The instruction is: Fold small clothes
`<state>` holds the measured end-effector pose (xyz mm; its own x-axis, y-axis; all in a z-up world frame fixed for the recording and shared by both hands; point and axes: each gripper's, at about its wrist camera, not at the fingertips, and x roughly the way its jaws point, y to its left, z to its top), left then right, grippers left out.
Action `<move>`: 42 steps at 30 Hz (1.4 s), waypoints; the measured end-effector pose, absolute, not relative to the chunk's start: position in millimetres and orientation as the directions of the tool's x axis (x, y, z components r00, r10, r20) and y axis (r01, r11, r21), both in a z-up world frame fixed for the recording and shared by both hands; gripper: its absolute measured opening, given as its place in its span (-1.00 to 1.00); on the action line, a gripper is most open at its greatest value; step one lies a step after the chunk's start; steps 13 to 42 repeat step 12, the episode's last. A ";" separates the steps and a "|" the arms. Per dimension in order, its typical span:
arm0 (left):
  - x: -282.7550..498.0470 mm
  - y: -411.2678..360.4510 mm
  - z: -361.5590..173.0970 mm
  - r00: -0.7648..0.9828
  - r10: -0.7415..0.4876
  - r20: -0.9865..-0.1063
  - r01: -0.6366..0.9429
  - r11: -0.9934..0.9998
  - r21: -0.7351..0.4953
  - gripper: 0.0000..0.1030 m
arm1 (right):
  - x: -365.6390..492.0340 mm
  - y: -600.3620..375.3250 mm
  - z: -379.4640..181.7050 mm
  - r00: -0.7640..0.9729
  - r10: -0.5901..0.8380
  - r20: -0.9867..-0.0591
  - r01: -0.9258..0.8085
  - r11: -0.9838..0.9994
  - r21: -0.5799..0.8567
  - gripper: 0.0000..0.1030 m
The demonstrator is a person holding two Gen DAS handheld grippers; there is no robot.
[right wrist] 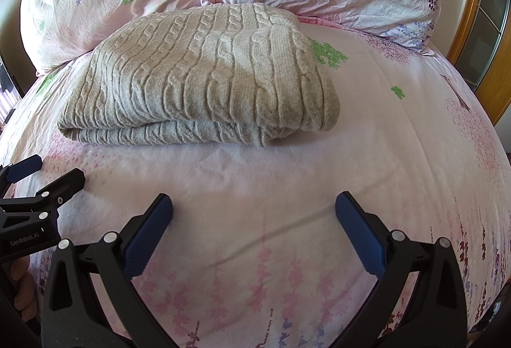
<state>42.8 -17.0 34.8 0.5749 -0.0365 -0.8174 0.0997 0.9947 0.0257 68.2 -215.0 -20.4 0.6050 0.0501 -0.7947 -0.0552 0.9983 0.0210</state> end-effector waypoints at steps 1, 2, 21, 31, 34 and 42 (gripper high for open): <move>42.8 -16.9 34.7 0.575 -0.037 -0.818 0.100 0.995 0.026 0.97 | 68.5 -214.4 -20.4 0.605 0.050 -0.795 -0.055 0.998 0.021 0.96; 42.8 -16.9 34.9 0.575 -0.037 -0.817 0.100 0.995 0.025 0.97 | 68.5 -214.4 -20.4 0.605 0.050 -0.795 -0.055 0.998 0.021 0.96; 42.8 -17.0 34.9 0.575 -0.037 -0.817 0.100 0.995 0.026 0.97 | 67.8 -215.3 -20.5 0.605 0.050 -0.795 -0.055 0.998 0.021 0.96; 42.8 -17.0 34.9 0.575 -0.037 -0.817 0.100 0.995 0.026 0.97 | 67.8 -215.3 -20.5 0.605 0.050 -0.795 -0.055 0.998 0.021 0.96; 42.8 -17.0 34.9 0.575 -0.037 -0.817 0.100 0.995 0.026 0.97 | 67.8 -215.3 -20.5 0.605 0.050 -0.795 -0.055 0.998 0.021 0.96; 42.8 -17.0 34.9 0.575 -0.037 -0.817 0.100 0.995 0.026 0.97 | 67.8 -215.3 -20.5 0.605 0.050 -0.795 -0.055 0.998 0.021 0.96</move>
